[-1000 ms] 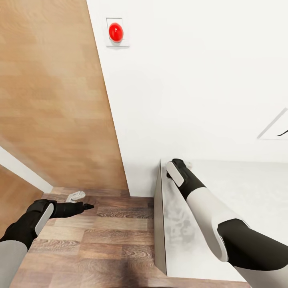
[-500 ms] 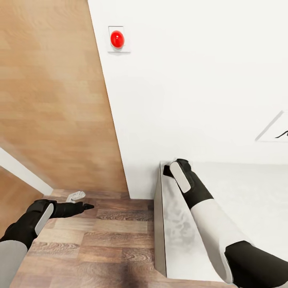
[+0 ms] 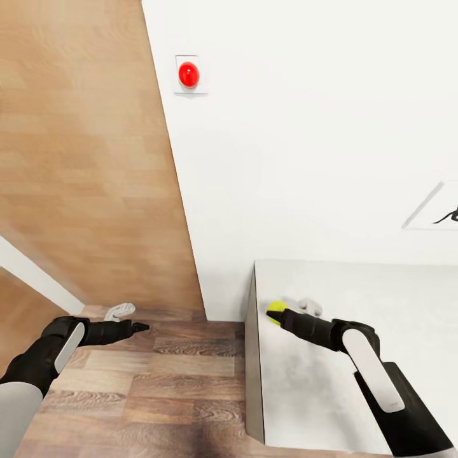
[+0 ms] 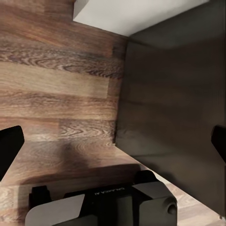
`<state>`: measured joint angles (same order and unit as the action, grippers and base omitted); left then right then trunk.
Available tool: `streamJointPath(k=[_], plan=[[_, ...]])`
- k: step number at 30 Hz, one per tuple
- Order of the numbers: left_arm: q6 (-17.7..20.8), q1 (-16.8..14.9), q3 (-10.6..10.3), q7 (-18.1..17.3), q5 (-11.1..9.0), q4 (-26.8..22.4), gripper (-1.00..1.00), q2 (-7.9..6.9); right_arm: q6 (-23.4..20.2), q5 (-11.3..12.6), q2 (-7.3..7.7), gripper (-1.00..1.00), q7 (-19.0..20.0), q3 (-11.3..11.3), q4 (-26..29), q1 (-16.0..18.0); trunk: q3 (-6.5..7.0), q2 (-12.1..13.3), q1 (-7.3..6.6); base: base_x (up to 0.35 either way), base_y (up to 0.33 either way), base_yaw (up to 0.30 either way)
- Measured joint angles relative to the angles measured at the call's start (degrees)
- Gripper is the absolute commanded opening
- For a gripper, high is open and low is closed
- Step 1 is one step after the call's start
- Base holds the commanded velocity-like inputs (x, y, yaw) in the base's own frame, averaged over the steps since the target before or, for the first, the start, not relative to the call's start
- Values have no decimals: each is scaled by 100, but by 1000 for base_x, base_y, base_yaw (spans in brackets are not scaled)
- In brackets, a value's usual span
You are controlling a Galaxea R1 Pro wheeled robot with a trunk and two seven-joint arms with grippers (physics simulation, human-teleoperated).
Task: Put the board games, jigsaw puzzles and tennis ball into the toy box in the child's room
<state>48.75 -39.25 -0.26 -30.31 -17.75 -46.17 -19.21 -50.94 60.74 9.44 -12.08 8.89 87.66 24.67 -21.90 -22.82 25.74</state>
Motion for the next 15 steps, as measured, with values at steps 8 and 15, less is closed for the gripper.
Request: streamJointPath(k=[8,15], plan=[[4,0,-9,-125,-7,-3,100,-2,11,50,94,-100,982,-94,89,-172,75,0,0,0,0,0],[9,0,-13,-141,-13,-3,100,-9,27,71,55,-100,1051,-95,86,-186,141,0,0,0,0,0]])
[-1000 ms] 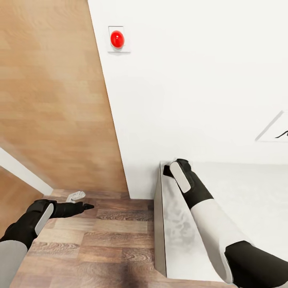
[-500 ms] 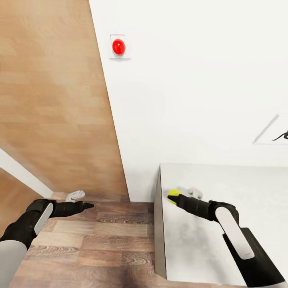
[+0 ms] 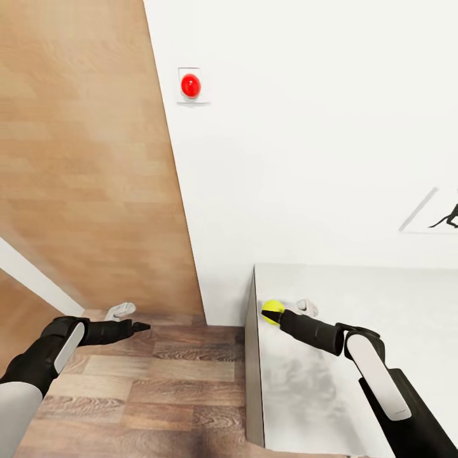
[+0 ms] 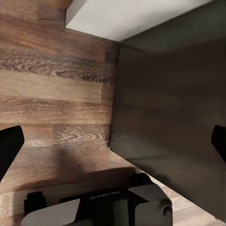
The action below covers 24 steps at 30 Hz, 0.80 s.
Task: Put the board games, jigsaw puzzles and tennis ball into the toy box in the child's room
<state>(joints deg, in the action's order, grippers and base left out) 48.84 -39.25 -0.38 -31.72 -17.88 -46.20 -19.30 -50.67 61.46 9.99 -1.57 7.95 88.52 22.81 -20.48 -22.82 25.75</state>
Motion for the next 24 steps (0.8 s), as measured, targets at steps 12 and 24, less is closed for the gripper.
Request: streamJointPath(k=[12,24], plan=[[4,0,8,-11,-5,0,100,-3,289,7,-28,-100,4,6,-230,-4,113,0,0,-3,0,0],[13,0,-10,-284,-3,0,100,8,486,-13,-25,-100,4,4,-363,-8,226,0,1,-129,26,0]])
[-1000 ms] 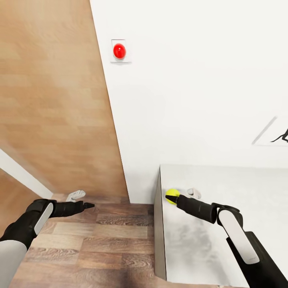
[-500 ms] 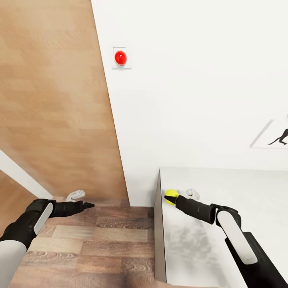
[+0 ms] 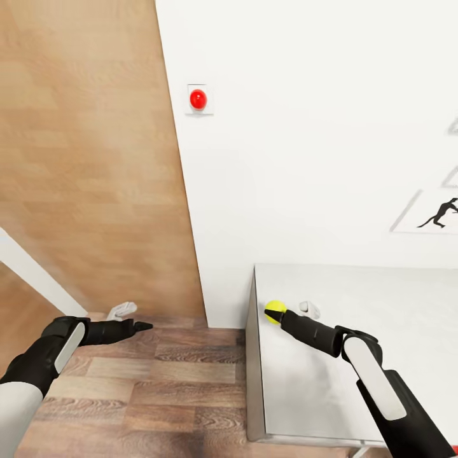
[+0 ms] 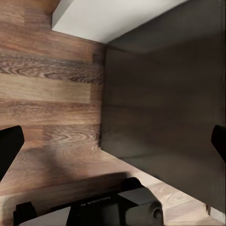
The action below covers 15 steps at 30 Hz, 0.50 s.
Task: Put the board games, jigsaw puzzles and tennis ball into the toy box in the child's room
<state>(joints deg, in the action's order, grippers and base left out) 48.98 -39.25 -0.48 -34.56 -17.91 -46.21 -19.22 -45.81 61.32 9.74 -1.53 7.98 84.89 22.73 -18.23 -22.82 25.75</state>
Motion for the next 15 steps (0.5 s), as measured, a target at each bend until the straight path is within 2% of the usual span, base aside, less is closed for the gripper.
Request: streamJointPath(k=[5,15], plan=[[0,0,-7,-124,8,0,100,1,3,-9,-9,-100,0,5,4,-1,47,1,1,-107,2,0],[-3,0,-25,-133,34,0,100,14,3,8,-10,-100,0,4,5,0,141,1,0,-76,0,0]])
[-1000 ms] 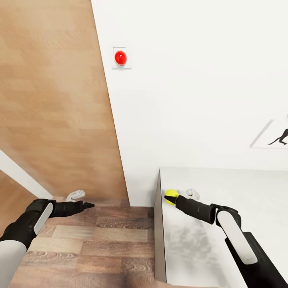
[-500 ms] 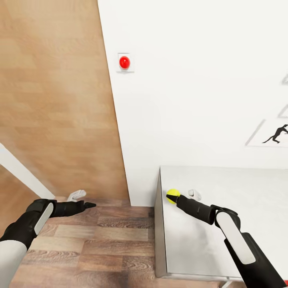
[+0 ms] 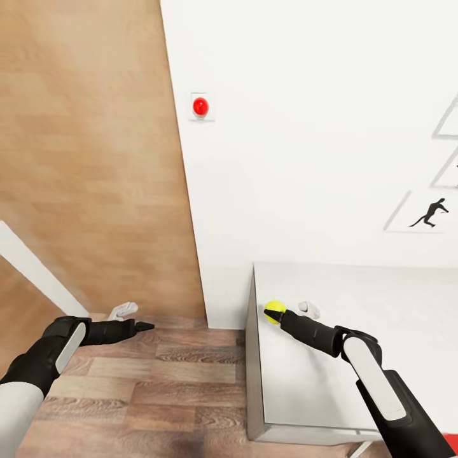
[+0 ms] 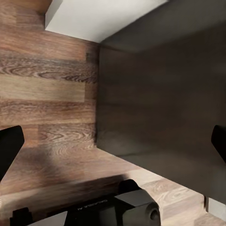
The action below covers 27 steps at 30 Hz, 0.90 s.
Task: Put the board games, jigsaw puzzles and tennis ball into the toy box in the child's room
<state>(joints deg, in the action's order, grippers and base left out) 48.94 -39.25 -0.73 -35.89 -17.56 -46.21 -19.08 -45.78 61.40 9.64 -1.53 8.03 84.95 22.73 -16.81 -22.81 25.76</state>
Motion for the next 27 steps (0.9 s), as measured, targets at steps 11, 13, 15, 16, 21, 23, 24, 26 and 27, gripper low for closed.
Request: streamJointPath(k=[11,13,15,16,21,23,24,26,27], plan=[[-7,0,7,-1,3,0,100,-7,9,-22,-1,-100,0,1,-1,-1,103,0,0,-144,0,0],[-7,0,8,-1,3,0,100,-11,16,-23,-1,-100,0,1,-3,-1,122,0,0,-79,0,0],[-7,0,9,-1,2,0,100,-9,20,-22,-1,-100,0,2,-7,0,141,-1,0,-76,0,0],[-7,0,9,-1,3,0,100,-9,20,-23,-1,-100,0,1,-7,1,150,0,0,-75,0,0],[-8,0,9,1,6,-1,100,-7,22,-19,0,-100,0,2,-9,-2,198,1,0,-83,0,0],[-7,0,9,0,2,0,100,-8,22,-22,-1,-100,0,2,-9,-1,216,0,1,-143,0,0],[-7,0,9,-1,3,0,100,-7,21,-26,-2,-100,0,1,-9,-2,226,0,1,-166,0,0],[-7,0,9,0,2,0,100,-9,22,-23,-2,-100,0,2,-9,0,245,0,1,-170,0,0],[-8,0,9,-1,3,0,100,-11,21,-24,-1,-100,0,1,-9,-1,254,0,1,-155,0,0]])
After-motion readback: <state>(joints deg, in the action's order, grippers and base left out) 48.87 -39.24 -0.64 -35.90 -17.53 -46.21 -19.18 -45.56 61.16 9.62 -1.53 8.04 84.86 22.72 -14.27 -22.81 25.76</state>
